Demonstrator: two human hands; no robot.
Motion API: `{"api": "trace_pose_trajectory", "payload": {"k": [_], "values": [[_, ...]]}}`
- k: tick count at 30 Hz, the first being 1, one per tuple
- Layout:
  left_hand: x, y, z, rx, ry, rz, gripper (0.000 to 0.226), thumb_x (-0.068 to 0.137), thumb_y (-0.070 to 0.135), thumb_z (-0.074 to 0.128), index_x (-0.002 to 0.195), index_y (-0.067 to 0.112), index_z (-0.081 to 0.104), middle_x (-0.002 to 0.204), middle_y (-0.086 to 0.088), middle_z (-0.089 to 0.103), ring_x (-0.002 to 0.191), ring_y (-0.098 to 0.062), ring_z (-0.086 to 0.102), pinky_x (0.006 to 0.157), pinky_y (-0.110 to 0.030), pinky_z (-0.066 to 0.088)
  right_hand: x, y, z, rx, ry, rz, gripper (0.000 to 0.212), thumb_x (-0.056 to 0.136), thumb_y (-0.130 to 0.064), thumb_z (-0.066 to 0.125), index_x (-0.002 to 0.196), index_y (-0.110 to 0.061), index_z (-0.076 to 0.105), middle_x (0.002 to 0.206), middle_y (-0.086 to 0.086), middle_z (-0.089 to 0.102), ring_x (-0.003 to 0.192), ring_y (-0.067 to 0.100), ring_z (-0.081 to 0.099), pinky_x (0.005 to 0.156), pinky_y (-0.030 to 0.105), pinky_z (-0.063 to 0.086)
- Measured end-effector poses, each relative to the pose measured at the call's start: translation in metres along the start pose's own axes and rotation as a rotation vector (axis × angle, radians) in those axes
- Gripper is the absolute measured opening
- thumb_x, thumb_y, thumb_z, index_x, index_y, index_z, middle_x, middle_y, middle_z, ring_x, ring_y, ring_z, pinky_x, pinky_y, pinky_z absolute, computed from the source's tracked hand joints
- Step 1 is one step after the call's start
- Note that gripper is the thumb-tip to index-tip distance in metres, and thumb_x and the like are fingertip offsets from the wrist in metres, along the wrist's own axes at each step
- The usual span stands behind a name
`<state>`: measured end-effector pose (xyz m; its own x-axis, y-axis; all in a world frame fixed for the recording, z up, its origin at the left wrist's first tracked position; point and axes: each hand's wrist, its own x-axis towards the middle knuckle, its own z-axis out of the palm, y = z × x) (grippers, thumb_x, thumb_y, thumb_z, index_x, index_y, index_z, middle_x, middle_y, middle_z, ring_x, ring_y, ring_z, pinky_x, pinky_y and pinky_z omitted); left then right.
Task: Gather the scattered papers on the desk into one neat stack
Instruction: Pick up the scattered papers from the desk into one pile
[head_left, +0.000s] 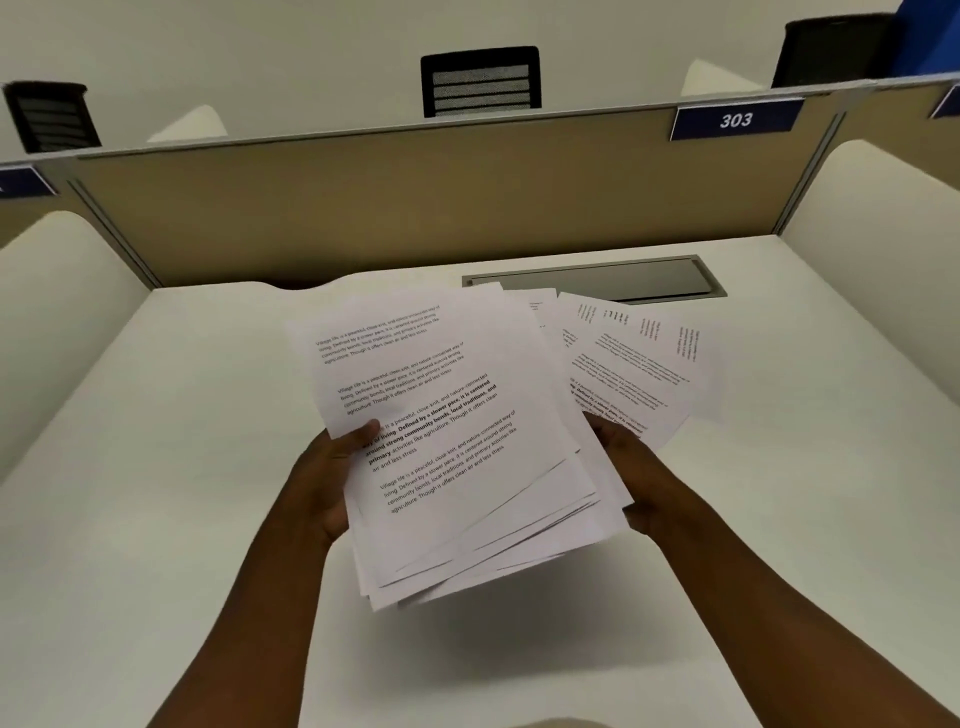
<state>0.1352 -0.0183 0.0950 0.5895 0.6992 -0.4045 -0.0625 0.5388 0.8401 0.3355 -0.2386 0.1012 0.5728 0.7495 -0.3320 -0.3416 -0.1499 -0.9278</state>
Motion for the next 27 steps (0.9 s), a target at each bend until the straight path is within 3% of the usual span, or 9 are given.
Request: {"api": "trace_pose_trajectory", "payload": {"k": [2, 5, 7, 9, 12, 16, 21, 25, 27], "values": [[0.001, -0.007, -0.003, 0.029, -0.001, -0.005, 0.038, 0.088, 0.005, 0.06, 0.125, 0.014, 0.062, 0.117, -0.012, 0.071, 0.102, -0.031, 0.07, 0.085, -0.049, 0.057, 0.003, 0.008, -0.004, -0.021, 0.033, 0.064, 0.02, 0.095, -0.036, 0.056, 0.105, -0.029, 0.071, 0.101, 0.0, 0.075, 0.091, 0.023, 0.072, 0.08, 0.041, 0.058], [0.004, -0.018, -0.006, 0.096, 0.018, 0.0, 0.04, 0.092, 0.005, 0.059, 0.131, 0.012, 0.057, 0.124, -0.015, 0.067, 0.111, -0.035, 0.065, 0.095, -0.054, 0.051, 0.01, 0.019, -0.013, 0.111, 0.026, 0.246, 0.047, 0.095, -0.058, 0.036, 0.107, -0.027, 0.068, 0.103, 0.003, 0.075, 0.094, 0.025, 0.072, 0.085, 0.044, 0.056], [0.006, -0.023, -0.007, 0.13, 0.012, 0.011, 0.041, 0.092, 0.004, 0.059, 0.133, 0.013, 0.055, 0.126, -0.015, 0.066, 0.112, -0.034, 0.064, 0.098, -0.055, 0.048, 0.014, 0.028, -0.016, 0.151, -0.047, 0.248, 0.042, 0.096, -0.052, 0.04, 0.117, -0.025, 0.064, 0.115, 0.005, 0.071, 0.104, 0.025, 0.069, 0.094, 0.047, 0.052], [0.006, -0.026, -0.006, 0.14, -0.038, 0.012, 0.045, 0.09, 0.004, 0.06, 0.133, 0.014, 0.055, 0.126, -0.013, 0.066, 0.114, -0.035, 0.064, 0.099, -0.058, 0.047, 0.016, 0.037, -0.019, 0.103, -0.1, 0.2, 0.03, 0.093, -0.035, 0.056, 0.122, -0.028, 0.06, 0.121, 0.001, 0.069, 0.11, 0.023, 0.066, 0.099, 0.047, 0.049], [0.005, -0.03, 0.001, 0.158, -0.079, -0.004, 0.045, 0.087, 0.006, 0.063, 0.131, 0.015, 0.056, 0.122, -0.012, 0.069, 0.111, -0.035, 0.066, 0.094, -0.054, 0.052, 0.018, 0.048, -0.018, -0.026, -0.168, 0.188, 0.039, 0.092, -0.021, 0.061, 0.13, -0.02, 0.054, 0.125, 0.003, 0.066, 0.111, 0.025, 0.065, 0.097, 0.046, 0.051], [0.008, -0.038, 0.013, 0.194, -0.037, -0.028, 0.033, 0.09, 0.002, 0.062, 0.12, 0.015, 0.062, 0.114, -0.012, 0.072, 0.102, -0.033, 0.07, 0.083, -0.046, 0.058, 0.019, 0.057, -0.013, -0.324, -0.046, 0.091, 0.044, 0.094, -0.023, 0.059, 0.136, -0.021, 0.045, 0.126, -0.003, 0.057, 0.105, 0.014, 0.058, 0.095, 0.035, 0.05], [0.022, -0.039, 0.014, 0.213, -0.006, -0.074, 0.028, 0.095, 0.015, 0.059, 0.124, 0.015, 0.063, 0.118, -0.007, 0.071, 0.107, -0.028, 0.068, 0.097, -0.046, 0.051, 0.022, 0.059, -0.037, -0.094, 0.002, 0.052, 0.037, 0.092, -0.014, 0.06, 0.127, -0.023, 0.054, 0.118, 0.002, 0.068, 0.103, 0.021, 0.068, 0.086, 0.035, 0.057], [0.038, -0.032, 0.016, 0.281, 0.098, -0.095, 0.018, 0.097, 0.02, 0.056, 0.113, 0.014, 0.064, 0.106, -0.006, 0.072, 0.089, -0.024, 0.069, 0.074, -0.034, 0.055, 0.031, 0.057, -0.06, 0.065, 0.126, 0.013, 0.043, 0.086, -0.012, 0.066, 0.127, -0.018, 0.057, 0.114, 0.004, 0.071, 0.098, 0.022, 0.07, 0.081, 0.035, 0.059], [0.052, -0.033, 0.015, 0.335, 0.194, -0.079, 0.02, 0.093, 0.011, 0.061, 0.113, 0.011, 0.062, 0.106, -0.009, 0.068, 0.085, -0.024, 0.065, 0.072, -0.032, 0.053, 0.036, 0.056, -0.07, 0.123, 0.197, -0.007, 0.068, 0.065, -0.032, 0.084, 0.127, -0.021, 0.058, 0.119, 0.005, 0.069, 0.103, 0.025, 0.068, 0.086, 0.038, 0.056]]}}
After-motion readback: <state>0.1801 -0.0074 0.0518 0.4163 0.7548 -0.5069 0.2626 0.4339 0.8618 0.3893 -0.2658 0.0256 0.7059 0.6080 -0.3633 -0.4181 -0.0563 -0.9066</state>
